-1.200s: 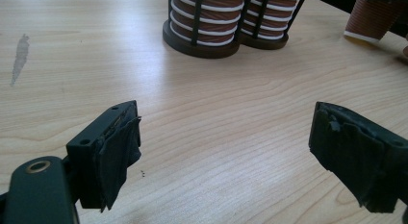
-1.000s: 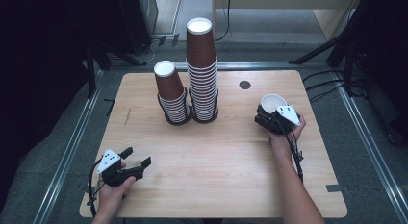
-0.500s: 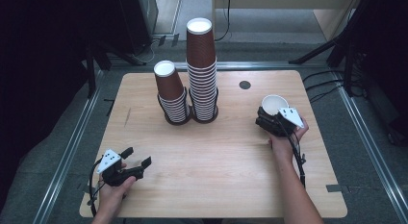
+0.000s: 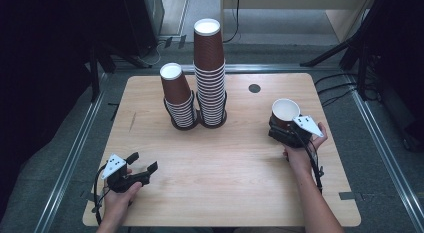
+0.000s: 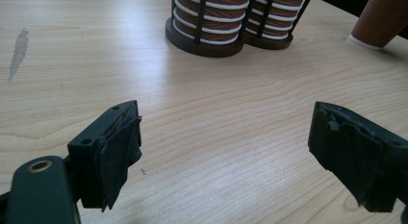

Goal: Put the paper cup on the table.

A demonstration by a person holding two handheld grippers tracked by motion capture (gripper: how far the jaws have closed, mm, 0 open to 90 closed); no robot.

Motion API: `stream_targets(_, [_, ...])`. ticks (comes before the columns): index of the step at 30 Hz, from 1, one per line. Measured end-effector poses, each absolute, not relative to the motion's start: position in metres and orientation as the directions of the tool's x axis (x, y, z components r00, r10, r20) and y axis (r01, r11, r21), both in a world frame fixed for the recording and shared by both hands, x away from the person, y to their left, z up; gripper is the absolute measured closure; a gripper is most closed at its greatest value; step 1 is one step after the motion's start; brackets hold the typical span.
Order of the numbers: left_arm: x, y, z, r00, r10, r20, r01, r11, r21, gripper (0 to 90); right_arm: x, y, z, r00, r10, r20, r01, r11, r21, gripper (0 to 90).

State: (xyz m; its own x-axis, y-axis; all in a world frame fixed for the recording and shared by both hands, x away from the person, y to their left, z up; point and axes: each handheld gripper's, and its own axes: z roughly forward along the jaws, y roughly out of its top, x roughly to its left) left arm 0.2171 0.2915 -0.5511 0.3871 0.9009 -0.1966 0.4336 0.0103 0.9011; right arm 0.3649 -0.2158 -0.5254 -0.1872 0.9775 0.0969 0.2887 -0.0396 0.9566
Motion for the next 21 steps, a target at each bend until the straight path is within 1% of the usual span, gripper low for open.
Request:
stream_targets(4, [0.217,0.291,-0.551,0.388,0.901,-0.194,0.431,0.009,0.903,11.6,0.362,-0.219,-0.526,-0.189,0.974,0.121,0.316,-0.056,0.947,0.0])
stream_targets(8, [0.216,0.291,-0.552,0.392,0.900,-0.189,0.428,0.003,0.904,11.6,0.355,-0.219,-0.528,-0.209,0.971,0.121,0.311,-0.051,0.949,0.0])
stream_targets(12, [0.214,0.293,-0.551,0.393,0.898,-0.197,0.426,0.013,0.905,11.7,0.348,-0.220,-0.527,-0.207,0.971,0.123,0.322,-0.051,0.945,0.0])
stream_targets(21, [0.214,0.293,-0.551,0.397,0.896,-0.201,0.426,0.015,0.905,11.7,0.333,-0.227,-0.523,-0.197,0.973,0.122,0.312,-0.056,0.949,0.0])
